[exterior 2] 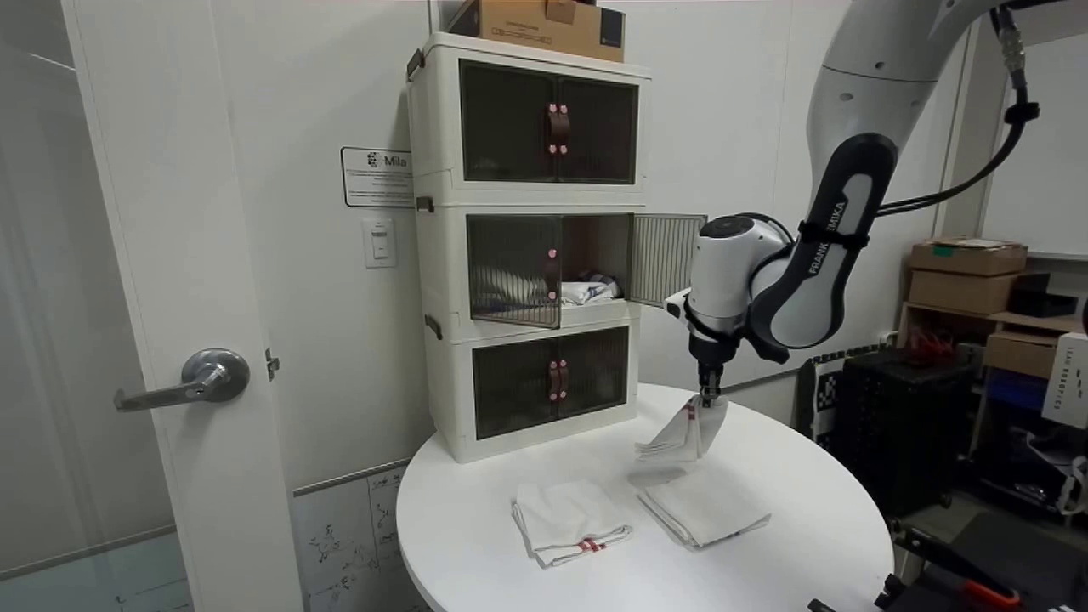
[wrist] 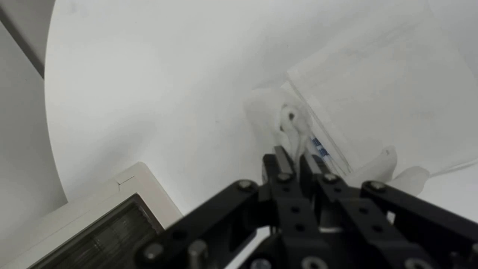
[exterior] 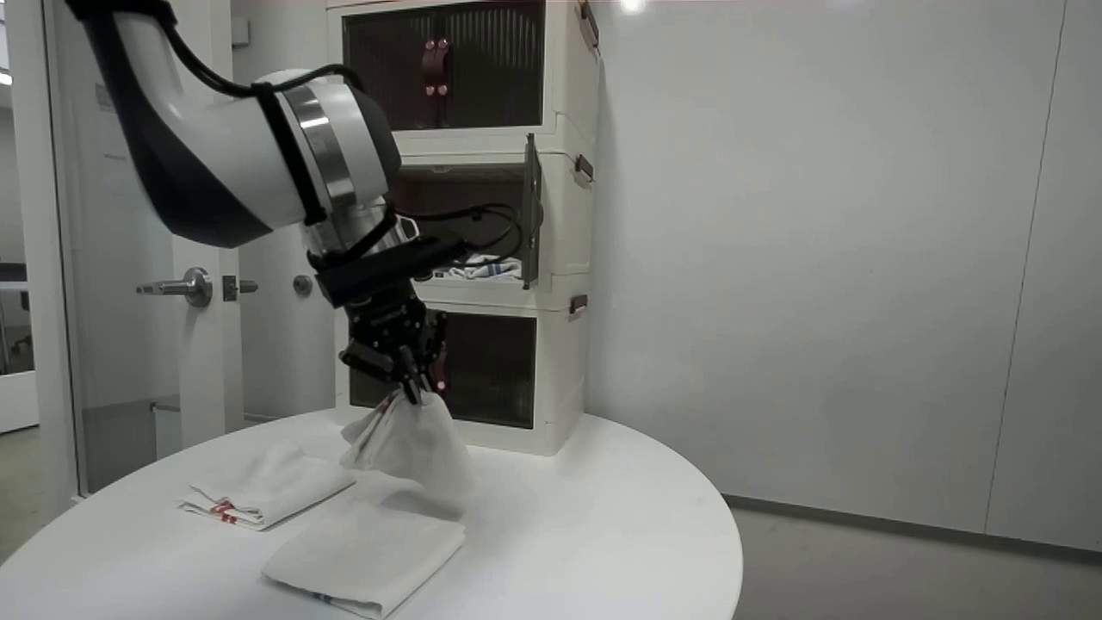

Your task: Remove the towel from the middle drawer

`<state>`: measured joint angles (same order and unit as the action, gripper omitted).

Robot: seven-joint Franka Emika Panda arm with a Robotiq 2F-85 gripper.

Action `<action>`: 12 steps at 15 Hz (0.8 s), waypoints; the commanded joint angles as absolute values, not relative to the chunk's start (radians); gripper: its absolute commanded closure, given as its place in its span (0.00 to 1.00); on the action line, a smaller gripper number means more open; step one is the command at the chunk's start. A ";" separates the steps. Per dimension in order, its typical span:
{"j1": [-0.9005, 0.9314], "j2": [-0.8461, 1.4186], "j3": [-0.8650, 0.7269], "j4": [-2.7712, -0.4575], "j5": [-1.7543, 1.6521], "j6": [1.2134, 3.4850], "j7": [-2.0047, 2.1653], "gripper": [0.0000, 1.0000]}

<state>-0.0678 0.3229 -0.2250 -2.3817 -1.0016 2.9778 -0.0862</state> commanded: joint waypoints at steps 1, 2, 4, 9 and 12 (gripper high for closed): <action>-0.057 0.312 -0.249 -2.402 -1.054 3.032 -0.041 0.95; -0.057 0.316 -0.254 -2.402 -1.061 3.045 -0.036 0.95; -0.054 0.324 -0.265 -2.400 -1.084 3.066 -0.022 0.95; -0.068 0.353 -0.270 -2.411 -1.085 3.109 -0.031 0.95; -0.081 0.377 -0.261 -2.423 -1.074 3.129 -0.050 0.95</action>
<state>-0.0731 0.3575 -0.2545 -2.4117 -1.0601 3.0831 -0.0538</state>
